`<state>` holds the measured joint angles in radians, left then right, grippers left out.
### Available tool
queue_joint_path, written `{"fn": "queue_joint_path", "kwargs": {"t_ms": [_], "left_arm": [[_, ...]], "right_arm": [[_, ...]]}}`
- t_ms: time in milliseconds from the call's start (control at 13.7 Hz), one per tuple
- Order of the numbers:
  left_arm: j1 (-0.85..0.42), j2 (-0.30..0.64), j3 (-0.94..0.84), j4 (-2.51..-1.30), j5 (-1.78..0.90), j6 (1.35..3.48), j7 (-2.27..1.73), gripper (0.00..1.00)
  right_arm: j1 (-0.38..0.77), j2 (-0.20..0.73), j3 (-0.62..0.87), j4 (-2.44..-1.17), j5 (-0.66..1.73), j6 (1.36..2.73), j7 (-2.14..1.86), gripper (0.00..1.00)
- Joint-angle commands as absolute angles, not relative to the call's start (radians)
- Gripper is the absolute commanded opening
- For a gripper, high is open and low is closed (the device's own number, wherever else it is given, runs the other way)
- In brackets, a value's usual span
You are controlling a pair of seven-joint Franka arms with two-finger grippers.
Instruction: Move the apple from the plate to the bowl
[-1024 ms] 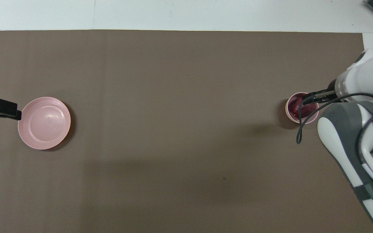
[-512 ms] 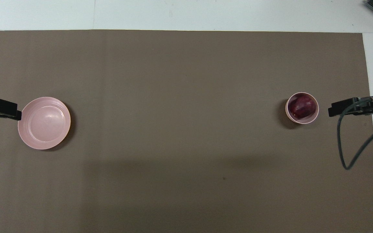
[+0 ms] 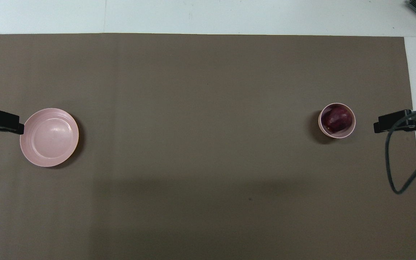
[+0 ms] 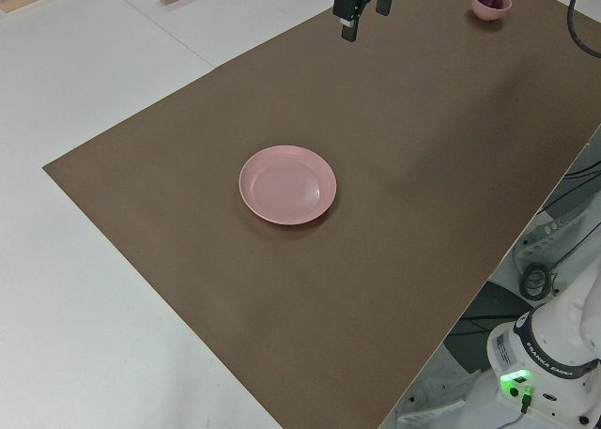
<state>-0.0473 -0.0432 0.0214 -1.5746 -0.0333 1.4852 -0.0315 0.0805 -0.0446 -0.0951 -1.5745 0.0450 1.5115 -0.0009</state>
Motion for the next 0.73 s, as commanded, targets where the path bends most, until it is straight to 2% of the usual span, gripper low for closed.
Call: {"fn": "queue_joint_path", "kwargs": {"t_ms": [0, 293, 512, 659], "left_arm": [[-0.040, -0.043, 0.018, -1.565, -0.046, 1.467, -0.031, 1.00], [-0.040, -0.043, 0.018, -1.565, -0.046, 1.468, -0.031, 1.00], [-0.040, -0.043, 0.018, -1.563, -0.046, 1.468, -0.031, 1.00], [-0.040, -0.043, 0.018, -1.563, -0.046, 1.468, -0.031, 1.00]], "right_arm": [[0.075, -0.072, -0.091, -1.614, 0.035, 1.523, -0.029, 1.00], [0.072, -0.060, -0.091, -1.560, -0.044, 1.508, -0.084, 1.00], [0.066, -0.055, -0.084, -1.490, -0.020, 1.410, -0.083, 1.00], [0.069, -0.060, -0.090, -1.497, 0.017, 1.423, -0.055, 1.00]]}}
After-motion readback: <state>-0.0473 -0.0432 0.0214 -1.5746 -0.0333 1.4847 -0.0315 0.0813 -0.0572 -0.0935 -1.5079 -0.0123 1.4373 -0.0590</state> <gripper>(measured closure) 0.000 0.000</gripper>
